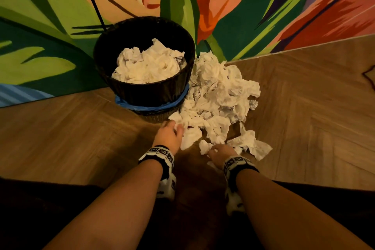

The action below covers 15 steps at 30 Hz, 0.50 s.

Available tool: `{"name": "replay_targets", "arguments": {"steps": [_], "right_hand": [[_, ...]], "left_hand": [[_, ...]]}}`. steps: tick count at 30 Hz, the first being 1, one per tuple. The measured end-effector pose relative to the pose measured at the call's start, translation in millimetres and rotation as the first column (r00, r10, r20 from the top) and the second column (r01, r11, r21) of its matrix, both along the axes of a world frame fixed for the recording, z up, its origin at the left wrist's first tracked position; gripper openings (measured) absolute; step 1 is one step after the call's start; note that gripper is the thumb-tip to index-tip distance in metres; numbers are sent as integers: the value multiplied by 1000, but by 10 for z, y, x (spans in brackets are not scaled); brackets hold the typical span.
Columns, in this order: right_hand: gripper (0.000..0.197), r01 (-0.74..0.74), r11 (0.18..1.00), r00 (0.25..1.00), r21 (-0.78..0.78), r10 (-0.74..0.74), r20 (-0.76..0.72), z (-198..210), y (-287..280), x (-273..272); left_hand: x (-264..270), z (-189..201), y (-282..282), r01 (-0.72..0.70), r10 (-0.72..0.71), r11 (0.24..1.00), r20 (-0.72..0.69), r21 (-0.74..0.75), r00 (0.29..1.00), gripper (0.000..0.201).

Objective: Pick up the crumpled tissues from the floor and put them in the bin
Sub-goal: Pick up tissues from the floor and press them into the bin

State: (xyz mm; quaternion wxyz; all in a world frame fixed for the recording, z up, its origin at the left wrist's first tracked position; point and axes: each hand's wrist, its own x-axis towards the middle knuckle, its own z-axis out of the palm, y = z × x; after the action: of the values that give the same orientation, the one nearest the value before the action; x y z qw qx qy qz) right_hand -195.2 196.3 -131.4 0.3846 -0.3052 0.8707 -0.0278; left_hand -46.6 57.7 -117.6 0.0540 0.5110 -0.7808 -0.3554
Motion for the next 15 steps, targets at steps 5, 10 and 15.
{"name": "replay_targets", "arguments": {"steps": [5, 10, 15], "right_hand": [[54, 155, 986, 988, -67, -155, -1, 94, -60, -71], [21, 388, 886, 916, -254, -341, 212, 320, -191, -153], [30, 337, 825, 942, -454, -300, 153, 937, -496, -396]], "left_hand": [[46, 109, -52, -54, 67, 995, -152, 88, 986, 22], [71, 321, -57, -25, 38, 998, -232, 59, 972, 25], [-114, 920, -55, 276, -317, 947, -347, -163, 883, 30]]}}
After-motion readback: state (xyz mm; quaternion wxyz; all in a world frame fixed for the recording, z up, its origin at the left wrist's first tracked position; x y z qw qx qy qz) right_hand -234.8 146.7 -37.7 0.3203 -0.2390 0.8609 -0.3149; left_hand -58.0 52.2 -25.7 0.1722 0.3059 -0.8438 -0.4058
